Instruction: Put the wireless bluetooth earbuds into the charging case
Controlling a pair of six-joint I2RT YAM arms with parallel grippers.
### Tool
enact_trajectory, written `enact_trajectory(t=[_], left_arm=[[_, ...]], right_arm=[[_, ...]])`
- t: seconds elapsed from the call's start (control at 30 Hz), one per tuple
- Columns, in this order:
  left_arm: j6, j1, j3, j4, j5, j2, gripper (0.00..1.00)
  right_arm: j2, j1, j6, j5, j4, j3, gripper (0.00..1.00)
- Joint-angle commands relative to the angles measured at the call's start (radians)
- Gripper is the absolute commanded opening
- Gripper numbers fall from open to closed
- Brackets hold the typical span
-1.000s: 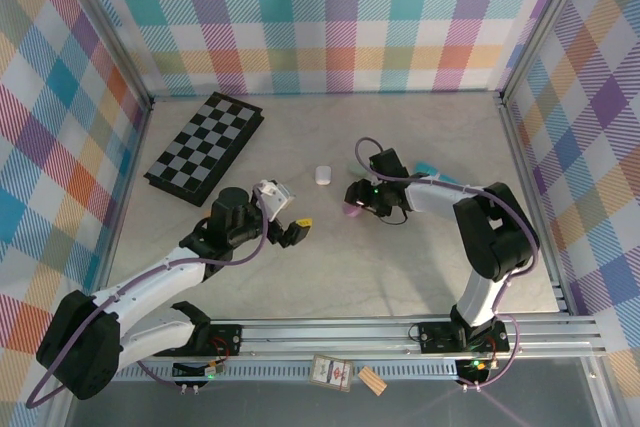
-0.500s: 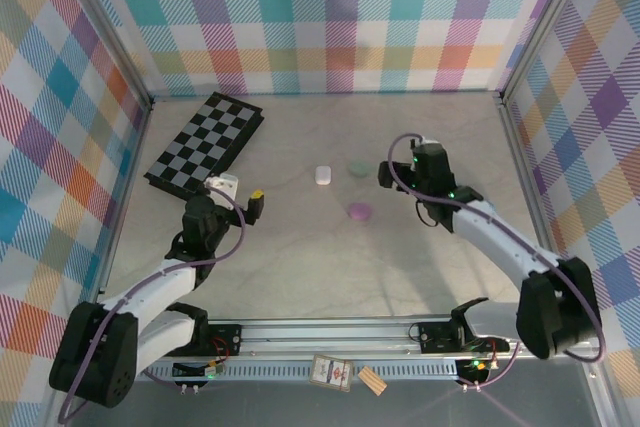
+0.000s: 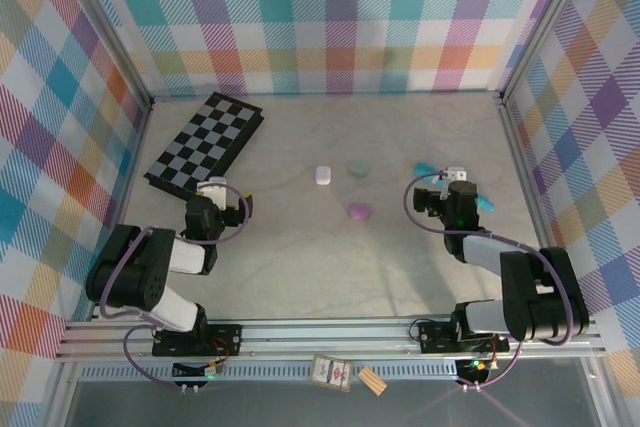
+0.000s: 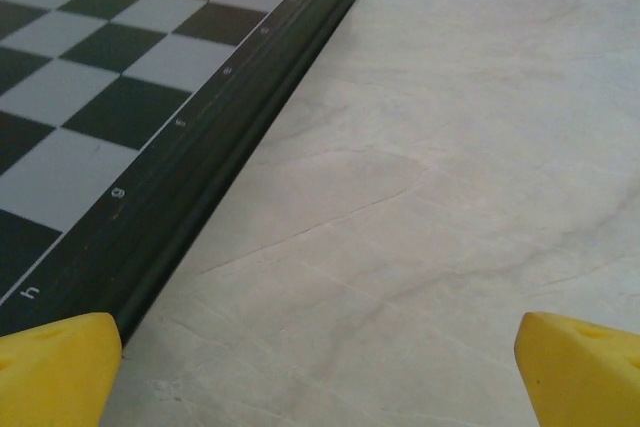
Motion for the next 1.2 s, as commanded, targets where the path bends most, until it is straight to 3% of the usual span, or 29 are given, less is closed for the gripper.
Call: enact_trajectory(t=[0.0, 0.2, 1.17], left_arm=[[-0.036, 0.016, 0.066, 0.009, 0.021, 0.007, 1.00], [-0.068, 0.040, 0.159, -0.154, 0.023, 0.021, 1.00], [-0.079, 0.050, 0.165, -0.159, 0.018, 0.024, 1.00]], right_arm=[[0.049, -0.033, -0.029, -0.083, 0.193, 0.025, 0.99], [0.196, -0.079, 0.000, -0.139, 0.316, 0.031, 0.99], [0.188, -0.084, -0.001, -0.150, 0.289, 0.037, 0.99]])
